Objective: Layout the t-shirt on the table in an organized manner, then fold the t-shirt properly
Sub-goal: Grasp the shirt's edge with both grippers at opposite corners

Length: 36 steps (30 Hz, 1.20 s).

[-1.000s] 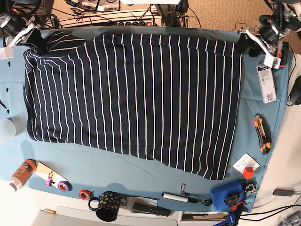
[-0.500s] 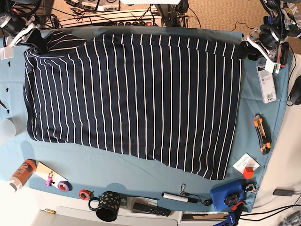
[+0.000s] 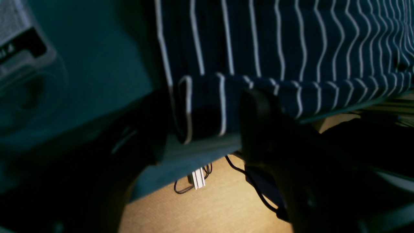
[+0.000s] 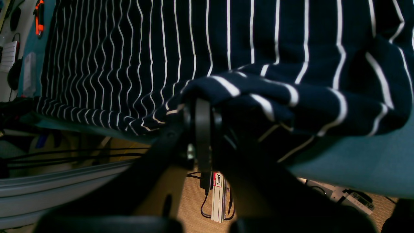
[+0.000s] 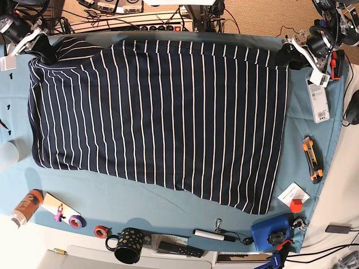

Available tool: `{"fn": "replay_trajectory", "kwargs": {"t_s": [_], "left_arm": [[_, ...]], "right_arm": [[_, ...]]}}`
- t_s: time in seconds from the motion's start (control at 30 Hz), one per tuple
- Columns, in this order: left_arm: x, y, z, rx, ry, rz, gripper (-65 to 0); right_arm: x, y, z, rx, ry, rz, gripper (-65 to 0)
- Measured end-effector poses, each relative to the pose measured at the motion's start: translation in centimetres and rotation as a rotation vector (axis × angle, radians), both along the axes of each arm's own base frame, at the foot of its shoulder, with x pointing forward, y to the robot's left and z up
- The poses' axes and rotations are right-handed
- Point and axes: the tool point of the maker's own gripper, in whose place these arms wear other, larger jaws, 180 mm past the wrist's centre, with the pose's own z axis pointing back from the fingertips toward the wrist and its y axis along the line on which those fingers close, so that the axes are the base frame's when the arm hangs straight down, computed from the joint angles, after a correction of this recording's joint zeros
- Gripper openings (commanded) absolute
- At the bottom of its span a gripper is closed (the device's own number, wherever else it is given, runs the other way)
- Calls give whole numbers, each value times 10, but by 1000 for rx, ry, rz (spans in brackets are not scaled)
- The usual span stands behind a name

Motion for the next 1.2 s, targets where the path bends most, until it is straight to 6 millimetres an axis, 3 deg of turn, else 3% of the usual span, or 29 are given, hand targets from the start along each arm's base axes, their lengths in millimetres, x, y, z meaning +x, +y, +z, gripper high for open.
{"fn": "replay_trajectory", "kwargs": {"t_s": [0.2, 0.47, 0.67, 0.77, 0.9, 1.03, 1.2], "left_arm": [[0, -5, 3, -6, -28, -40, -648], [0, -5, 4, -4, -28, -43, -650], [11, -11, 27, 29, -106, -82, -650], [17, -15, 40, 45, -153, -98, -650], [24, -9, 41, 71, -174, -70, -650], [34, 5, 41, 126, -192, 2, -650], [56, 6, 54, 128, -256, 7, -650]], "right_arm": [[0, 0, 0, 0, 0, 0, -650], [0, 0, 0, 0, 0, 0, -650], [2, -6, -6, -46, 24, -9, -650], [13, -8, -1, -58, -9, -13, -650], [28, -14, 2, -97, -34, -25, -650], [37, -31, -1, -186, -32, -74, -650], [57, -46, 10, -256, -103, -129, -650]]}}
